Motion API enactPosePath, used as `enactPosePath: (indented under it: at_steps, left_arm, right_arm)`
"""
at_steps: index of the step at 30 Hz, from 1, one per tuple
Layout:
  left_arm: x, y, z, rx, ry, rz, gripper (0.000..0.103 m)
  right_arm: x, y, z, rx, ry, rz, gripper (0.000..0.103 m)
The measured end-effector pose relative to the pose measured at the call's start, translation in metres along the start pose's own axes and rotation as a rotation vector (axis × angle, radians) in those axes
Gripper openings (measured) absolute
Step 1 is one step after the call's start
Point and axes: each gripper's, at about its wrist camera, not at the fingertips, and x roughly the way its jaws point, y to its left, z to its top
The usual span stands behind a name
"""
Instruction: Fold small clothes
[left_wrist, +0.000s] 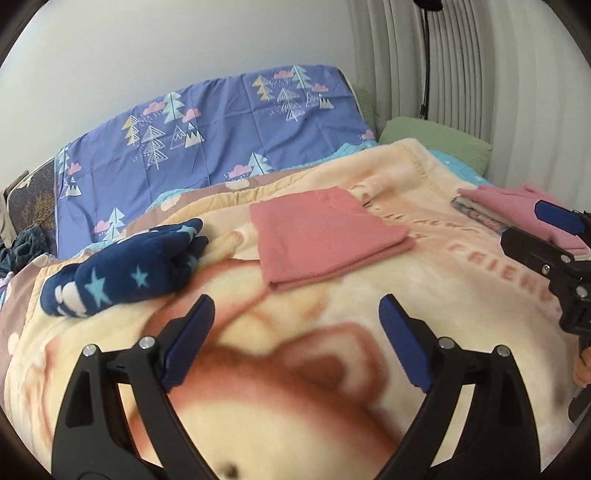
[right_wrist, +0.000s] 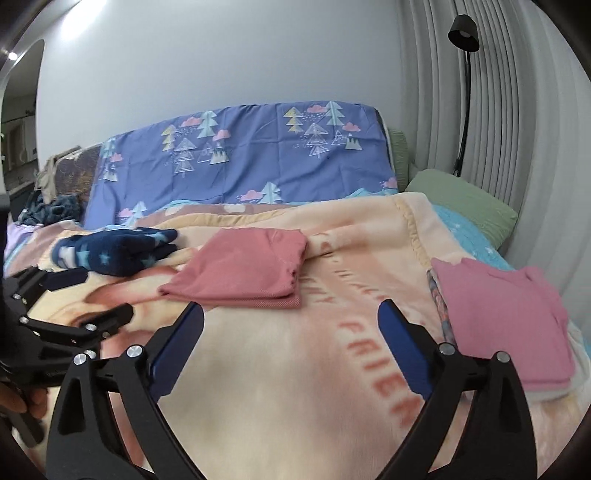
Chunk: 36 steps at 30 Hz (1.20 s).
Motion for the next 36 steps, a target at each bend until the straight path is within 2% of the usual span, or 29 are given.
enactPosePath:
  at_steps: [6, 11, 17, 27, 36]
  left_arm:
    - [-0.055, -0.008, -0.011, -0.032, -0.07, 0.022, 0.1]
    - [-0.098, -0.016, -0.019, -0.025, -0.119, 0.054, 0.101]
    - [-0.134, -0.013, -0.027, -0.076, -0.105, 0.096, 0.101]
    - [-0.171, -0.011, -0.04, -0.105, -0.111, 0.178, 0.101]
    - [-0.184, -0.021, -0.048, -0.094, -0.1, 0.143, 0.101]
  right_arm:
    - [-0.051, 0.0, -0.007, 0.025, -0.024, -0.011, 0.096]
    - [-0.087, 0.001, -0.015, 0.051, -0.039, -0.017, 0.099]
    - [-0.12, 0.003, -0.031, 0.064, -0.055, -0.027, 0.101]
    - [-0.135, 0.017, -0.048, 0.041, -0.045, 0.014, 0.101]
    - [-0.146, 0.02, -0.055, 0.035, -0.041, -0.02, 0.101]
